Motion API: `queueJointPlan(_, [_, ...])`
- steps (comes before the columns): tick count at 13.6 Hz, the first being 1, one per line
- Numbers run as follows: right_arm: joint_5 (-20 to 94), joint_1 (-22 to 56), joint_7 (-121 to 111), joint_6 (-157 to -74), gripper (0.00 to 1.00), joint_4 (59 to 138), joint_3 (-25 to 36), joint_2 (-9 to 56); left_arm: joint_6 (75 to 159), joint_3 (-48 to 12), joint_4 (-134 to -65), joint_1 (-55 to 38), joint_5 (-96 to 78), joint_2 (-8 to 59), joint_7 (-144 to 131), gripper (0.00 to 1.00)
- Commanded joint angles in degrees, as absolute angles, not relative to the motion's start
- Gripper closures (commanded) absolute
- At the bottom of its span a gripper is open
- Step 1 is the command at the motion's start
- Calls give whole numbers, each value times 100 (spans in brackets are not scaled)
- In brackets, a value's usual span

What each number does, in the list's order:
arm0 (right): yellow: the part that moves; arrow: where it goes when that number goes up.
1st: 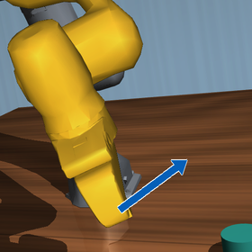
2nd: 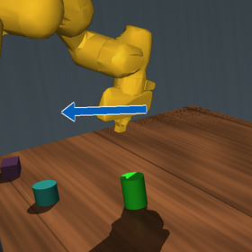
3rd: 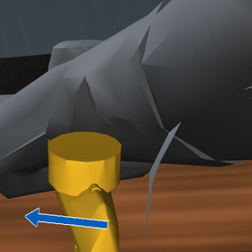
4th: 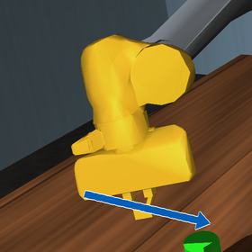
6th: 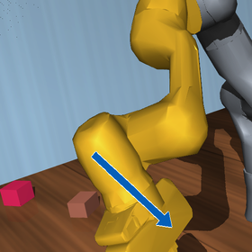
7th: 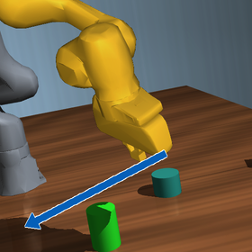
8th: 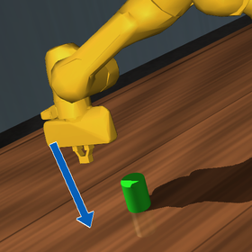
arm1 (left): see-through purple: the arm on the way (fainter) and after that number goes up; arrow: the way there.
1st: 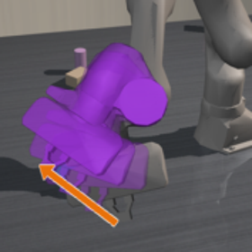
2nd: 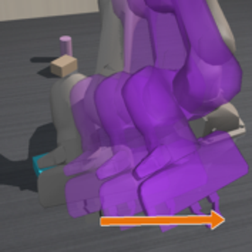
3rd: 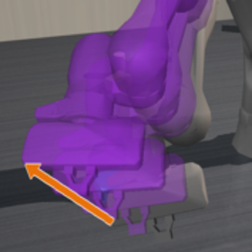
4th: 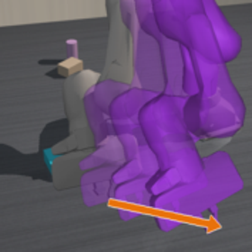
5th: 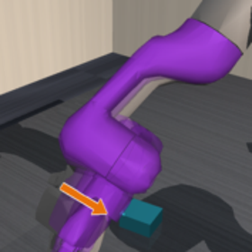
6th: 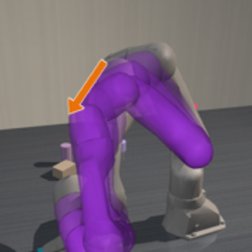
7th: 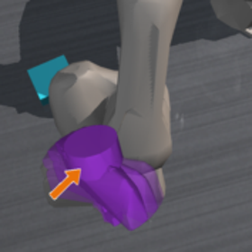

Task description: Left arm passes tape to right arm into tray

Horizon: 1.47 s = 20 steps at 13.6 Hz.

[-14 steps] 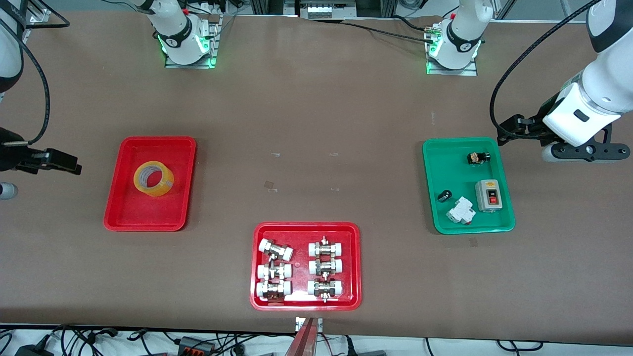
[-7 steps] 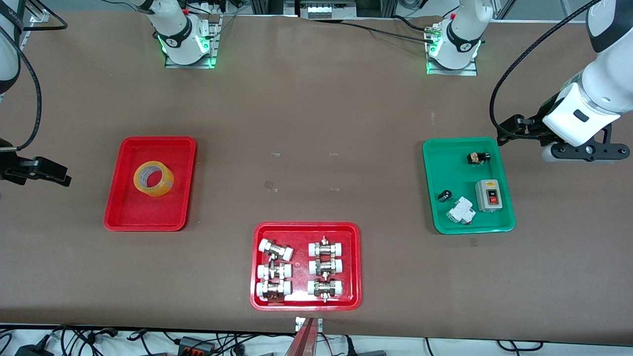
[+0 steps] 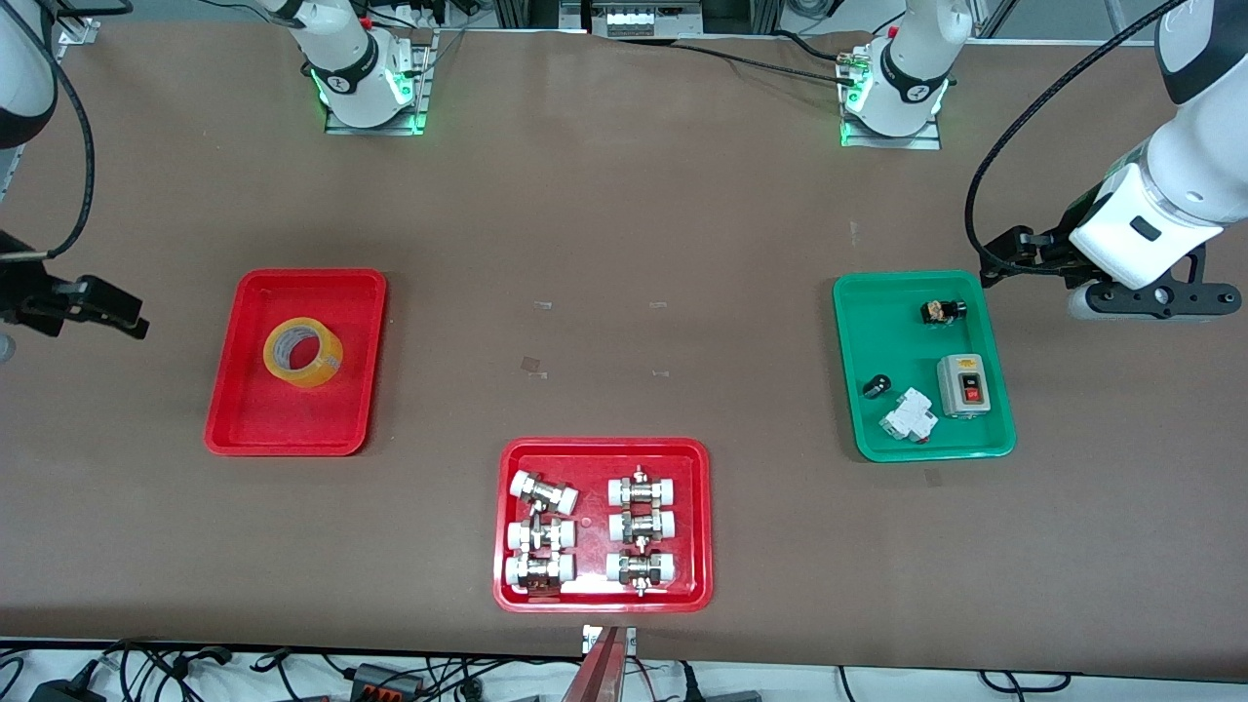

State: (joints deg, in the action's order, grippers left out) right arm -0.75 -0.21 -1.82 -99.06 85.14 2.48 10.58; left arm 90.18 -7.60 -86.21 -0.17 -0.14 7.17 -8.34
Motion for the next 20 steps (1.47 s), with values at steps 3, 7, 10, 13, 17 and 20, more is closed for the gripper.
queueJointPlan(3, [-123, -70, -220, -10090, 0, 9473, 158, 370, 9070, -791, -8657, -9, 88, 686, -729, 0])
queueJointPlan(7, [-132, -70, -263, -9854, 0, 9572, 158, 220, 9070, -791, -8657, -9, 88, 686, -729, 0])
queueJointPlan(10, [-88, -79, -255, -9765, 0, 9571, 167, 167, 9070, -791, -8657, -17, 88, 686, -729, 0])
queueJointPlan(13, [-79, -79, -255, -9712, 0, 9589, 167, 141, 9070, -791, -8657, -17, 88, 686, -729, 0])
queueJointPlan(17, [-88, -79, -255, -9712, 0, 9589, 167, 141, 9070, -791, -8657, -9, 88, 686, -729, 0])
queueJointPlan(20, [-88, -79, -255, -9712, 0, 9589, 167, 141, 9070, -791, -8648, -17, 88, 686, -729, 0])
